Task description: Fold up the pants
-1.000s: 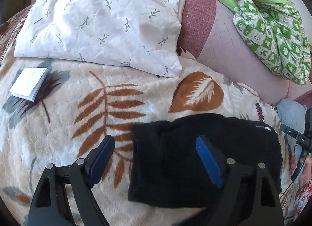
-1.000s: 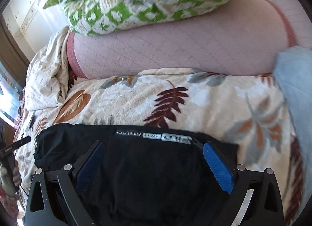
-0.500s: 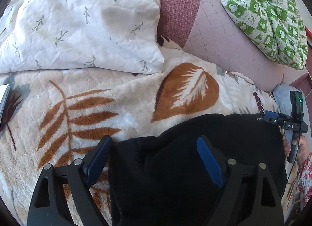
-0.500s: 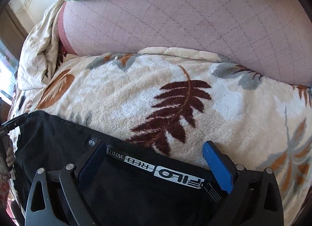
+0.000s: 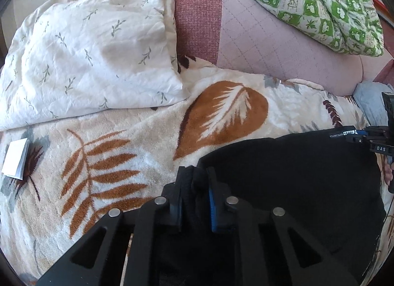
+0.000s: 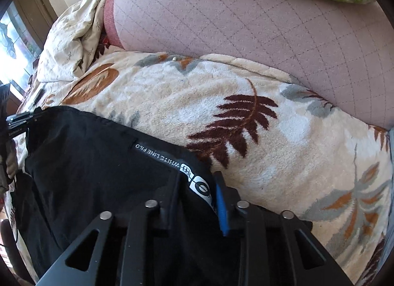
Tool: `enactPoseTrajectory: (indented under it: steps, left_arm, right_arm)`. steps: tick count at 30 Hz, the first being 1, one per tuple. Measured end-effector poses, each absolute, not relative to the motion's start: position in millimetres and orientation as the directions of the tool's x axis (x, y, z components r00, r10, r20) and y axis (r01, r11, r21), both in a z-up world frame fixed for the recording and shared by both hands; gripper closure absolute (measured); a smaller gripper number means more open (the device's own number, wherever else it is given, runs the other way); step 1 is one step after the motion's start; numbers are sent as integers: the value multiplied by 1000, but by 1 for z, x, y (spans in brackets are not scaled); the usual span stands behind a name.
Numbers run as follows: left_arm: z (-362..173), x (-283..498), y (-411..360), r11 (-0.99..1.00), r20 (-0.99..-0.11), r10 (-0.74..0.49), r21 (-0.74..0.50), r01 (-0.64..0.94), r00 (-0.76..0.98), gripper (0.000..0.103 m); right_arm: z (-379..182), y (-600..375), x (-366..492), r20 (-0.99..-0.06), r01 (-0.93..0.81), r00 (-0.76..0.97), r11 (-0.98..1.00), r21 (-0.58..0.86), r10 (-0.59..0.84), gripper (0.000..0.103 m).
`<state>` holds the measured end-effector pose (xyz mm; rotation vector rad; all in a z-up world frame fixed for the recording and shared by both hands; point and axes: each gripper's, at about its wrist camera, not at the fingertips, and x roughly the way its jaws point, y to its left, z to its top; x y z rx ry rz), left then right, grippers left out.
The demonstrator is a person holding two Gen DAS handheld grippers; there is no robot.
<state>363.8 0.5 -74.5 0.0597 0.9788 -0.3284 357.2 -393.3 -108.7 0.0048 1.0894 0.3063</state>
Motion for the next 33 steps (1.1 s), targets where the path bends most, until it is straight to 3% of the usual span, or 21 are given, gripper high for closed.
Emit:
enactPoseTrajectory:
  steps: [9, 20, 33]
  left_arm:
    - [-23, 334, -4, 941, -763, -268, -75, 331, 588, 89]
    - [24, 246, -8, 927, -682, -286, -19, 375, 673, 88]
    - [-10, 146, 24, 929, -692, -171, 123, 348, 701, 86]
  right_arm:
    - [-71, -384, 328, -826, -180, 531, 978, 109, 190, 79]
    - [-17, -375, 237, -752, -136, 640, 987, 89, 156, 81]
    - [-43, -350, 114, -784, -134, 601, 986, 95, 157, 80]
